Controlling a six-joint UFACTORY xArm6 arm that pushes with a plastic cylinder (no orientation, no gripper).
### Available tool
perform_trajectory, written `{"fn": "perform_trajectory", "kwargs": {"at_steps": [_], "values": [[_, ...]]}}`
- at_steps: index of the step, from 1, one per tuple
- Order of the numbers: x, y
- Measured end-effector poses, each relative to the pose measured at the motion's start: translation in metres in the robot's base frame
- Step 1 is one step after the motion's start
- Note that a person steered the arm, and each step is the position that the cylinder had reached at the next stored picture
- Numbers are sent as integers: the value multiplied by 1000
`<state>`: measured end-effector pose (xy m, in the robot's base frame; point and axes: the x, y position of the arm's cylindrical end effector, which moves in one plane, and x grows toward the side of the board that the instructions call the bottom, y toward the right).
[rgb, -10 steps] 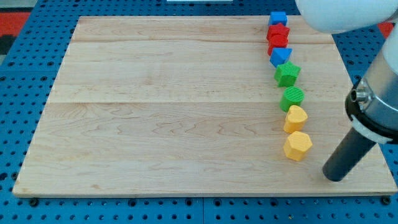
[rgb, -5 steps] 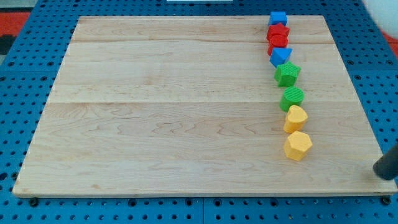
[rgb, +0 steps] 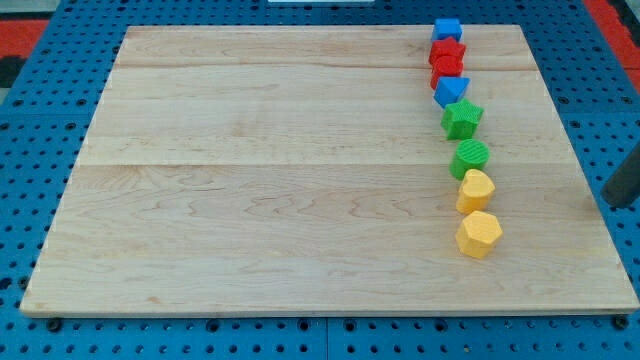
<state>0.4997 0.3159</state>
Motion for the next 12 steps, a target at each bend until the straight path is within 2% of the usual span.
{"fn": "perform_trajectory", "kwargs": {"at_steps": [1, 2, 4, 5, 10, 11, 12], "values": [[-4, -3], [-24, -6], [-122, -49], [-127, -96], [-124, -127], [-117, -152], [-89, -172]]}}
